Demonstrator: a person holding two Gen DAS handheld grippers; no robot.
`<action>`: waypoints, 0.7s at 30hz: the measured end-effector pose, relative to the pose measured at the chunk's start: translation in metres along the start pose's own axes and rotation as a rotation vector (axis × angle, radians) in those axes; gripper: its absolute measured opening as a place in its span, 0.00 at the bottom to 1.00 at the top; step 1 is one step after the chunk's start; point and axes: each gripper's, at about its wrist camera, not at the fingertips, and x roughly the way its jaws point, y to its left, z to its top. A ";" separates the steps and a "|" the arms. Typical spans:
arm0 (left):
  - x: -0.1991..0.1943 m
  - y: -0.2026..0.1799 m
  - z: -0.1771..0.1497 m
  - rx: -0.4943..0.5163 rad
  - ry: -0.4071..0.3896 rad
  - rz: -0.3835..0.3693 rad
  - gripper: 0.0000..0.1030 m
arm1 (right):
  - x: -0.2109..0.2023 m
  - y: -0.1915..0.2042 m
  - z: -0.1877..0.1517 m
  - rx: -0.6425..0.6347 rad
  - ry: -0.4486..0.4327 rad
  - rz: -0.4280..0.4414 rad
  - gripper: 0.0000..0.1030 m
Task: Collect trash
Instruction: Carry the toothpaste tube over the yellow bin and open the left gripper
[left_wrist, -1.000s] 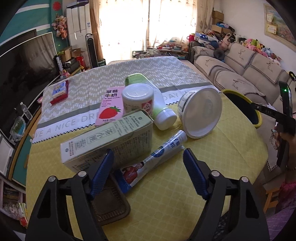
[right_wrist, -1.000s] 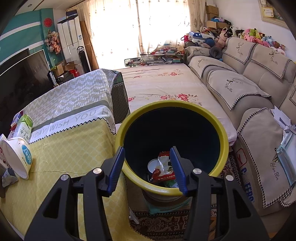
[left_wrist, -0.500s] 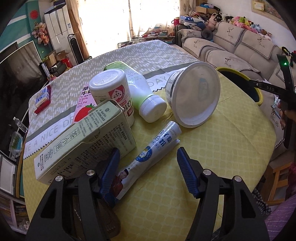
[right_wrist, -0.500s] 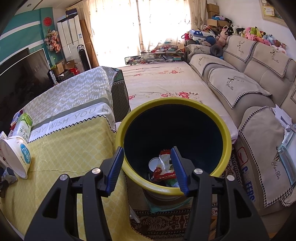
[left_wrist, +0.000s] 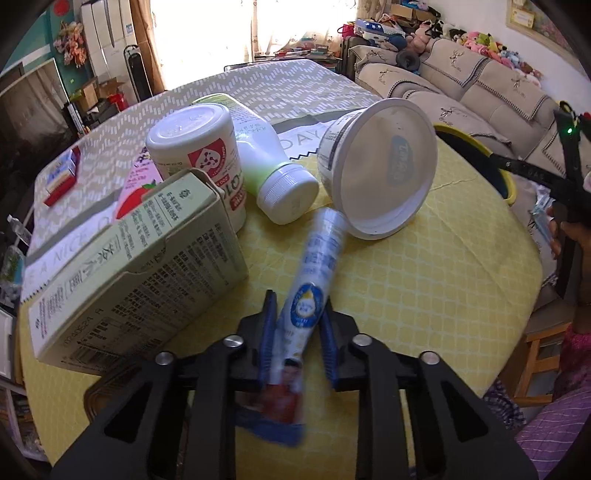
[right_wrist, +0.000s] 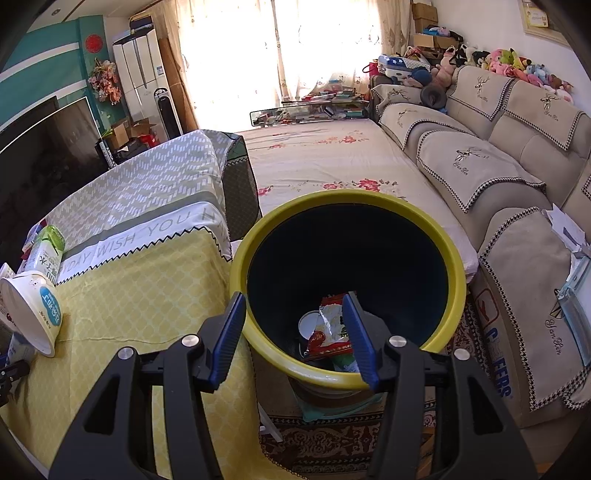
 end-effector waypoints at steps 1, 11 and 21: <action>-0.001 0.001 -0.001 -0.009 -0.002 -0.016 0.21 | 0.000 0.000 0.000 0.002 -0.001 0.002 0.50; -0.024 -0.021 0.001 0.007 -0.070 0.008 0.20 | -0.007 -0.008 0.000 0.022 -0.015 0.008 0.50; -0.038 -0.057 0.046 0.024 -0.166 -0.011 0.20 | -0.022 -0.028 -0.002 0.066 -0.052 0.017 0.50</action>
